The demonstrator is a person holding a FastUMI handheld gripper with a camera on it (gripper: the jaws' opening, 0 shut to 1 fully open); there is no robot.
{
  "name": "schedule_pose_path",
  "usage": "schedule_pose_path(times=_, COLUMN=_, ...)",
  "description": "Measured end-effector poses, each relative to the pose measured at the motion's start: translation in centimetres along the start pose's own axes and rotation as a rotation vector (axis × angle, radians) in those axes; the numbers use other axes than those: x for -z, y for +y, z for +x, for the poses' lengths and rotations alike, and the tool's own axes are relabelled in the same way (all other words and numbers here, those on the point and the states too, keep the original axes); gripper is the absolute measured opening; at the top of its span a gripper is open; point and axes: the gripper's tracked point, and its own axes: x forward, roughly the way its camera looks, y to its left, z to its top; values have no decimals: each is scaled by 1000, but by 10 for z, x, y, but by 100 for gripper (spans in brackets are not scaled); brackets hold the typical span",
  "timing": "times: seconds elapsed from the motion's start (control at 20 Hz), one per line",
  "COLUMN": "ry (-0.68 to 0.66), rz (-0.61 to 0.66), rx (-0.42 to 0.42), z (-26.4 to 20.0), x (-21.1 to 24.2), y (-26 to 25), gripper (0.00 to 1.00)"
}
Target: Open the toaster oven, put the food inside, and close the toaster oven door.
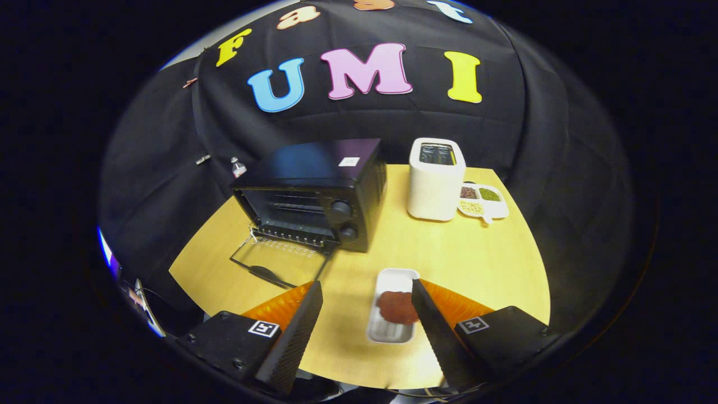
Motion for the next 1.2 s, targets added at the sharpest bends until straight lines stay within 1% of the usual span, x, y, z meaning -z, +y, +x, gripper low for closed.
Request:
schedule_pose_path(times=0.1, ry=52, rz=0, rx=9, z=4, x=8, y=-34, gripper=99)
schedule_pose_path(times=0.2, ry=116, rz=29, rx=-8, z=12, x=18, y=-60, gripper=99)
schedule_pose_path(times=0.3, ry=182, rz=101, rx=-57, z=28, x=29, y=-70, gripper=99)
schedule_pose_path(times=0.4, ry=230, rz=159, rx=-91, z=44, x=38, y=-77, gripper=94)
schedule_pose_path(times=0.45, ry=252, rz=174, rx=-106, z=58, x=44, y=-79, gripper=85)
schedule_pose_path(times=0.5, ry=278, rz=187, rx=-113, z=67, x=52, y=-80, gripper=83)
schedule_pose_path(times=0.6, ry=324, rz=218, rx=-145, z=80, x=67, y=-76, gripper=72)
schedule_pose_path(times=0.7, ry=327, rz=271, rx=-186, z=84, x=71, y=-70, gripper=44)
schedule_pose_path(times=0.75, ry=316, rz=319, rx=-229, z=82, x=67, y=-64, gripper=30)
schedule_pose_path(times=0.8, ry=295, rz=355, rx=-269, z=78, x=61, y=-57, gripper=24)
schedule_pose_path(times=0.85, ry=267, rz=347, rx=-247, z=75, x=58, y=-62, gripper=15)
schedule_pose_path(times=0.9, ry=236, rz=320, rx=-223, z=78, x=54, y=-68, gripper=11)
schedule_pose_path(times=0.95, ry=215, rz=305, rx=-203, z=69, x=50, y=-73, gripper=11)
schedule_pose_path(times=1.05, ry=162, rz=315, rx=-184, z=54, x=34, y=-70, gripper=11)
schedule_pose_path(times=1.2, ry=55, rz=320, rx=-210, z=27, x=1, y=-32, gripper=11)
